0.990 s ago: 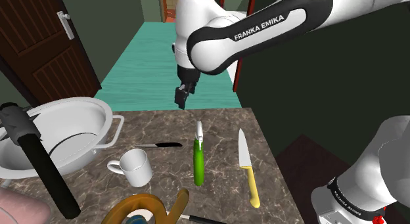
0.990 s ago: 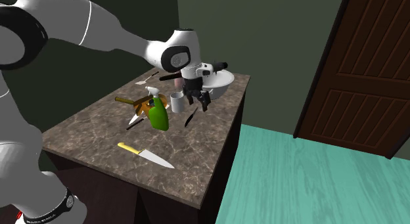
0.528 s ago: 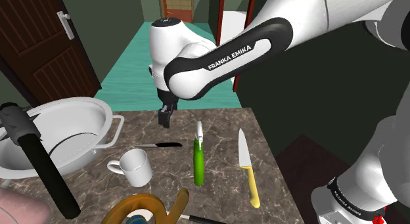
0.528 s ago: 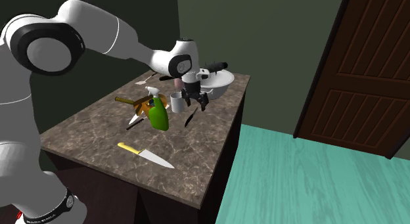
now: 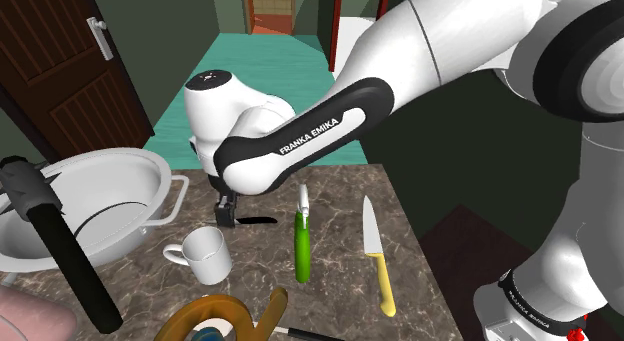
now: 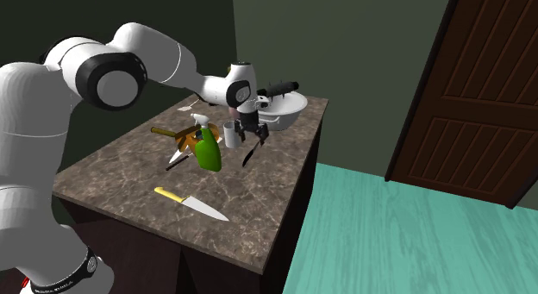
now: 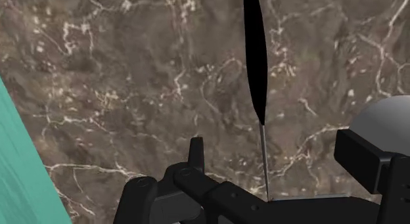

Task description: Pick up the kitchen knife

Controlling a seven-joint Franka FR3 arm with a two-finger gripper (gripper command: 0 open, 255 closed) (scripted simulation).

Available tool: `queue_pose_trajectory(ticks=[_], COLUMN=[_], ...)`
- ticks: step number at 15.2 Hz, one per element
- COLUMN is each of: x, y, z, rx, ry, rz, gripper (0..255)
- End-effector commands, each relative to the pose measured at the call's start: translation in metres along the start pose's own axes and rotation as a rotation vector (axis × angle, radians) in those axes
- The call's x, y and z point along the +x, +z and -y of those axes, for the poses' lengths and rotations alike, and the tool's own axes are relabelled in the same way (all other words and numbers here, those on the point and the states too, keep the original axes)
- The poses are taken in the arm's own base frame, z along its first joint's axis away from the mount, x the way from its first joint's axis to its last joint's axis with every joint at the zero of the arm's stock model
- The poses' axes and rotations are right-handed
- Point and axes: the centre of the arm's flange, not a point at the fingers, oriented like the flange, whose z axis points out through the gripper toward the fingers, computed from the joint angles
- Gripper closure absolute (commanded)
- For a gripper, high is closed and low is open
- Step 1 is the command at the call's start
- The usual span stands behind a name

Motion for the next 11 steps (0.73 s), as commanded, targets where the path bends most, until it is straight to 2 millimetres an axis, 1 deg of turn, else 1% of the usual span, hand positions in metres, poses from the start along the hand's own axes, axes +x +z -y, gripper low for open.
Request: queue_pose_trajectory(ticks=[1, 5, 6, 8, 9, 11], x=[0.0, -0.001, -0.001, -0.001, -0.002, -0.002], y=[0.012, 0.033, 0.041, 0.041, 0.041, 0.041], z=[0.003, 0.004, 0.004, 0.004, 0.005, 0.005], rx=[0.0, 0.0, 0.0, 0.0, 0.0, 0.0], ry=[-0.008, -0.008, -0.008, -0.008, -0.008, -0.008], rz=[0.001, 0.001, 0.001, 0.001, 0.001, 0.001], gripper=[0, 0, 0, 0, 255, 255])
